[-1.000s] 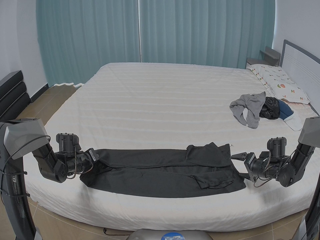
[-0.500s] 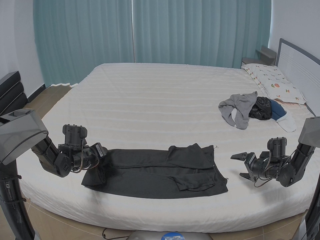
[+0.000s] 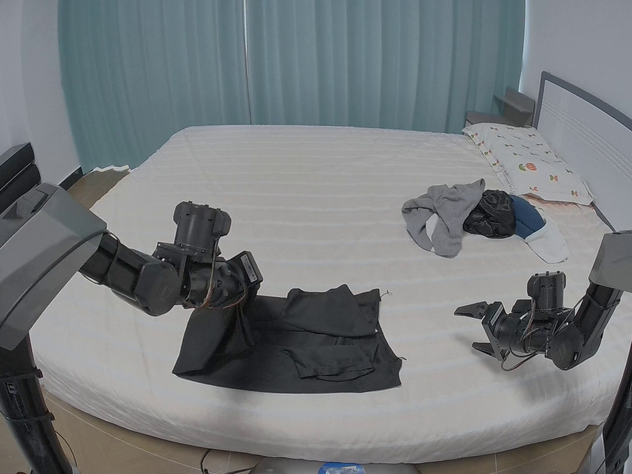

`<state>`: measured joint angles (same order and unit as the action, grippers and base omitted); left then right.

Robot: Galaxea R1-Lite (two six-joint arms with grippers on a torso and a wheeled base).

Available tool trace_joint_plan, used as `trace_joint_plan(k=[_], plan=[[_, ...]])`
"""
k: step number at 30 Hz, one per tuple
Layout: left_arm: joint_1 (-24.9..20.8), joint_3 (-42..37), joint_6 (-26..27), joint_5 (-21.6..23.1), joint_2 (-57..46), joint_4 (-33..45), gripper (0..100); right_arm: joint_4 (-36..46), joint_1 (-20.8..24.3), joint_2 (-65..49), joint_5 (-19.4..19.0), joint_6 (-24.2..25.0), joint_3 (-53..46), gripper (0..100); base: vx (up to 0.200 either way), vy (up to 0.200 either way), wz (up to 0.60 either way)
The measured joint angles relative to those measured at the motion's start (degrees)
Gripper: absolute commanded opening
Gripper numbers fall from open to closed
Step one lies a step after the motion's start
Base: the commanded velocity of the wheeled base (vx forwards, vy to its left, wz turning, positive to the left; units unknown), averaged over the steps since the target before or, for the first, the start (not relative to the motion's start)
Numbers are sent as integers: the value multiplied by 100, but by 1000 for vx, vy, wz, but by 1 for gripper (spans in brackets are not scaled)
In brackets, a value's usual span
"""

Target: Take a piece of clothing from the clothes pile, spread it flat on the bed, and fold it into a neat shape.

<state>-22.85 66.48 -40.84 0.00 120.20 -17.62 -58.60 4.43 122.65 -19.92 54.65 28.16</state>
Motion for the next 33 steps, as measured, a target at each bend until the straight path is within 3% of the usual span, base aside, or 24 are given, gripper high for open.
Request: trace_joint_plan(k=[11,12,24,33], plan=[[-681,957,-27,-21,684,394,0,0,30,0,0,-5,-7,100,0,-18,0],[-723,1012,-27,-22,764,396,100,2,43,0,0,-5,-9,100,0,0,0],[-926,1153,-180,-16,1073,380,100,-9,116,12,5,-16,-40,100,0,0,0],[-789,872,-533,-29,869,356,100,-9,146,11,0,-16,-52,100,0,0,0]])
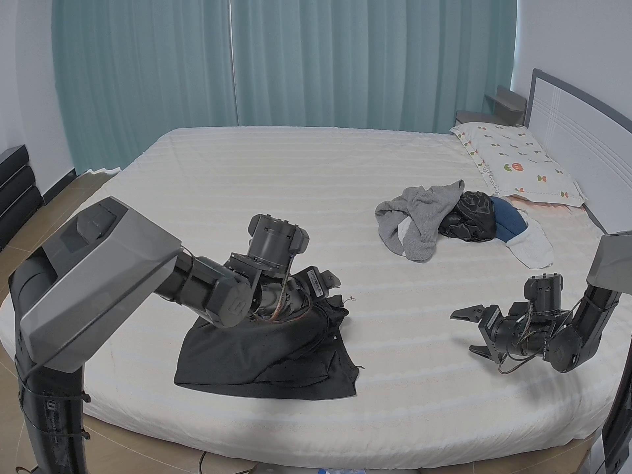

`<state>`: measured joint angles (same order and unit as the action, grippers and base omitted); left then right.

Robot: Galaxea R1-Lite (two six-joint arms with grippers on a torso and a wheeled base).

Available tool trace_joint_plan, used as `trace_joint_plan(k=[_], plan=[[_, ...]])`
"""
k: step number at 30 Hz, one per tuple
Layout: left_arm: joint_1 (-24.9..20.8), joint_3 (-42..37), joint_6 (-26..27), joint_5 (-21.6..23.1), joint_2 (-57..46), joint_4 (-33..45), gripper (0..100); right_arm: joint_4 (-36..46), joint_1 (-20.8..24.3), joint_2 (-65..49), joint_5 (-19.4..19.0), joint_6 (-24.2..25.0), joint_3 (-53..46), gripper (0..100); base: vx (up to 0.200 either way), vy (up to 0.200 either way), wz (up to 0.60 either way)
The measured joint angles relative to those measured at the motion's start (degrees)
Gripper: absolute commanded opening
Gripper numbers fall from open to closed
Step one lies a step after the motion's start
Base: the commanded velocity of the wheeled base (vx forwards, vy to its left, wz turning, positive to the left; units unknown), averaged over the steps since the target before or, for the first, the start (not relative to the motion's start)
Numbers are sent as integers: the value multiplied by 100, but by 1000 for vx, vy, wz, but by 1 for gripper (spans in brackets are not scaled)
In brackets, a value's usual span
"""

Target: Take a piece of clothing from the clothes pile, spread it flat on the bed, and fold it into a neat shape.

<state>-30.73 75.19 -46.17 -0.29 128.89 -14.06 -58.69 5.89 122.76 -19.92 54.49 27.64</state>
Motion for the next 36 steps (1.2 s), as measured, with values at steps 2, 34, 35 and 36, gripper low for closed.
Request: trace_joint_plan(k=[2,34,35,36], plan=[[113,-256,-34,11,-113,-20,100,-2,11,0,0,0,-10,100,0,0,0],[1724,-3399,-759,480,-651,-2703,100,-11,406,-74,41,-20,-132,100,-31,56,0],[1786,-3399,-759,577,-651,-2703,100,-24,406,-74,41,-22,-127,100,0,200,0],[1833,-3399,-762,631,-649,-2699,100,-60,404,-74,46,-24,-126,100,0,200,0]])
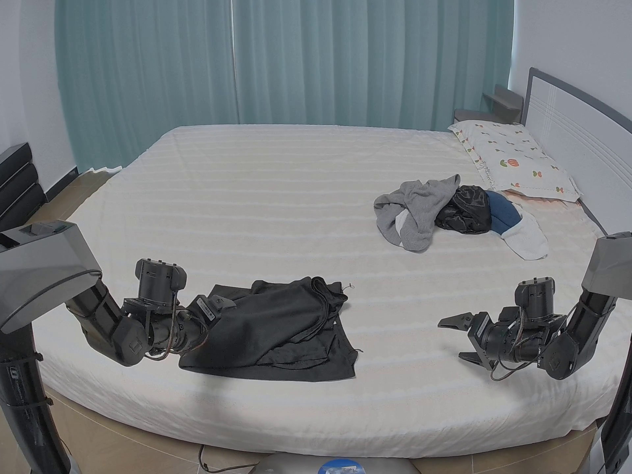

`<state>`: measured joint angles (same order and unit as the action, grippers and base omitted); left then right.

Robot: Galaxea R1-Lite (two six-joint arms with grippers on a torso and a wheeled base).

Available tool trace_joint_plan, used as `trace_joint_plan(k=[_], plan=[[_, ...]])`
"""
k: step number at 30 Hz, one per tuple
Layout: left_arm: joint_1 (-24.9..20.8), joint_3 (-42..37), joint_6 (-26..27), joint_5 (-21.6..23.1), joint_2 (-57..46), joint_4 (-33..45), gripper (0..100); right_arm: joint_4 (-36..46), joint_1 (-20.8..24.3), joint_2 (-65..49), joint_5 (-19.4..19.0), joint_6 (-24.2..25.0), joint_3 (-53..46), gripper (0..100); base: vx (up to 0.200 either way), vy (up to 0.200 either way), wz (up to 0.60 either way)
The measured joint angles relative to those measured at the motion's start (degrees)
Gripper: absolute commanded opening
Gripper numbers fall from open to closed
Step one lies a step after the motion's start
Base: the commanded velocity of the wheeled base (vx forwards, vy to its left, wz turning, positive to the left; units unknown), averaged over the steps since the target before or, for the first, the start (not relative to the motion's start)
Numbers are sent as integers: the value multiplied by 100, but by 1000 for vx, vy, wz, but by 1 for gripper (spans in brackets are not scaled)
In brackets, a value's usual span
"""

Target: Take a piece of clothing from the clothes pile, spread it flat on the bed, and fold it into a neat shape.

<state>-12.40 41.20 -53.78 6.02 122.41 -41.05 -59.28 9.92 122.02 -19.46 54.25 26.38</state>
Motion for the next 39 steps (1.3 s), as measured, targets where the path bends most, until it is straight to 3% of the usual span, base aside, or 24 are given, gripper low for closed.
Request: trace_joint_plan(k=[7,16,20,25,39], plan=[[245,68,-121,76,2,5,100,-282,151,6,30,-2,5,100,0,200,0],[427,91,-123,156,22,-4,100,-288,780,113,72,-90,390,100,0,200,0],[463,91,-123,207,39,-1,100,-246,991,243,110,-521,608,100,0,200,0],[461,79,-123,224,94,-9,100,-167,1143,550,176,-1075,1045,100,0,0,0],[282,85,-132,152,238,-30,100,418,1328,1092,362,-1521,1810,100,29,0,0]])
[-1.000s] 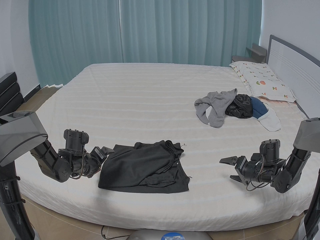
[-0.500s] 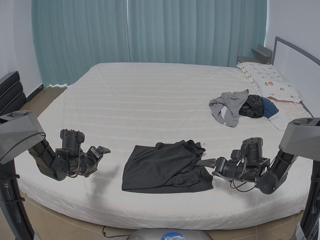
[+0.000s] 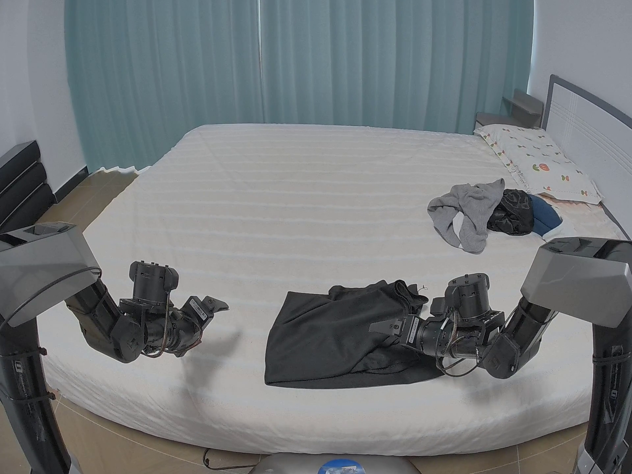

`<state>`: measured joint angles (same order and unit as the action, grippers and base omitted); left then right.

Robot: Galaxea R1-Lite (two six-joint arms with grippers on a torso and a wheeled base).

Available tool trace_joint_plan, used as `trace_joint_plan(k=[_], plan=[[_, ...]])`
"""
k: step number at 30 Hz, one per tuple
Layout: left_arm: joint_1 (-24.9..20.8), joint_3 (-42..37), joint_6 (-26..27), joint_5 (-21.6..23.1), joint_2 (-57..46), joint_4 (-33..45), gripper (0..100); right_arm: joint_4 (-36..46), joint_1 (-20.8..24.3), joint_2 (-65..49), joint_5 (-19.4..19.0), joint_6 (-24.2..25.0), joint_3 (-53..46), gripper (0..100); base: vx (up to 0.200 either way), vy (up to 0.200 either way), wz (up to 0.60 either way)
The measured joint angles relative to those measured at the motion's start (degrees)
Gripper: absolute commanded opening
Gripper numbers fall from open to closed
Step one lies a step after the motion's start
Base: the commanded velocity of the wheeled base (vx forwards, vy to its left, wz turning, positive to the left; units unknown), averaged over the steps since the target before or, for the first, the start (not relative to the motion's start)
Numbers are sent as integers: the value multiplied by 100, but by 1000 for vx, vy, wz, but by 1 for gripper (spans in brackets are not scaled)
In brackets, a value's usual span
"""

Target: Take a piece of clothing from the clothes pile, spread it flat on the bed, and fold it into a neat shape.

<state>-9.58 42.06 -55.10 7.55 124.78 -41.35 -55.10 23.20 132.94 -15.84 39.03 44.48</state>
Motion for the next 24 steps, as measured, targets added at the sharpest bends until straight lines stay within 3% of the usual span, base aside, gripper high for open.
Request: trace_joint_plan(k=[4,24], plan=[[-39,-6,-5,41,9,5,100,22,1,38,144,-28,16,100,200,0,0],[-96,-5,9,11,71,7,100,151,78,179,363,-193,17,100,0,0,0]])
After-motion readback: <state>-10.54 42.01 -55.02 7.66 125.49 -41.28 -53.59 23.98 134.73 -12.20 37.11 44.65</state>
